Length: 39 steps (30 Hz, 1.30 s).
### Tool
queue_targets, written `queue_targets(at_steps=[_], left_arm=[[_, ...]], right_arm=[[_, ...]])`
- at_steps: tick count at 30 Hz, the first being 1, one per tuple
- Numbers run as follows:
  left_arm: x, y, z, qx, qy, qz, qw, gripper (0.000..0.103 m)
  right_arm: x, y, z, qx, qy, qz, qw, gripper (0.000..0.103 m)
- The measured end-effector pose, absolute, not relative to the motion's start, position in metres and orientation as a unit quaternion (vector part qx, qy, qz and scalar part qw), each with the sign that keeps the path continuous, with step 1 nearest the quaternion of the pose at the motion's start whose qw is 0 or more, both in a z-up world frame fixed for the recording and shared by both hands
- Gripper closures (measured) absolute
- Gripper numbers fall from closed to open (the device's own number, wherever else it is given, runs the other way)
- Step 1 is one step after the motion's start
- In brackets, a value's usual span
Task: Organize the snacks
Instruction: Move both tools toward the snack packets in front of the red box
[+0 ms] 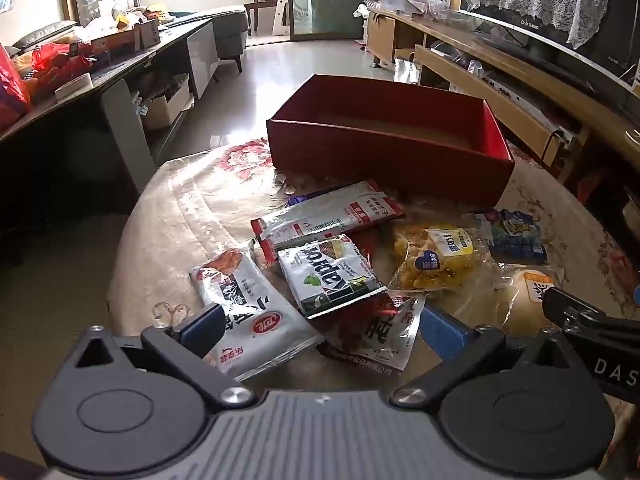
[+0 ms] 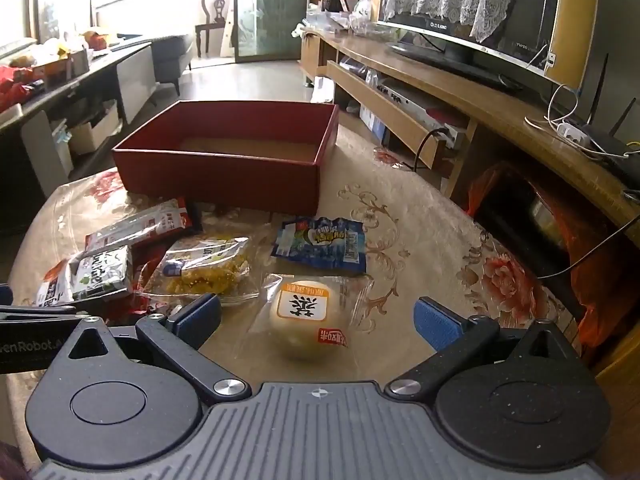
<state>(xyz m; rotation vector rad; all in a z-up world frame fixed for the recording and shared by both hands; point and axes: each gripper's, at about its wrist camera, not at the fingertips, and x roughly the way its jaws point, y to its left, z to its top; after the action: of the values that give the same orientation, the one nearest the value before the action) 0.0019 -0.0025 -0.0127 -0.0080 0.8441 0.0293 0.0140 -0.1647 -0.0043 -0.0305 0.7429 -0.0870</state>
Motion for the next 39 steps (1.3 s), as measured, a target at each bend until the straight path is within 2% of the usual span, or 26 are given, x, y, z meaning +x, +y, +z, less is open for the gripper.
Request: queue_targets(at_steps=[39], left_arm=[[0.0053, 0.0052, -0.0227, -0.002, 0.428, 0.020, 0.903, 0.001]], right_arm=[[0.0212, -0.1613, -0.0137, -0.014, 0.399, -0.026, 0.917, 0.000]])
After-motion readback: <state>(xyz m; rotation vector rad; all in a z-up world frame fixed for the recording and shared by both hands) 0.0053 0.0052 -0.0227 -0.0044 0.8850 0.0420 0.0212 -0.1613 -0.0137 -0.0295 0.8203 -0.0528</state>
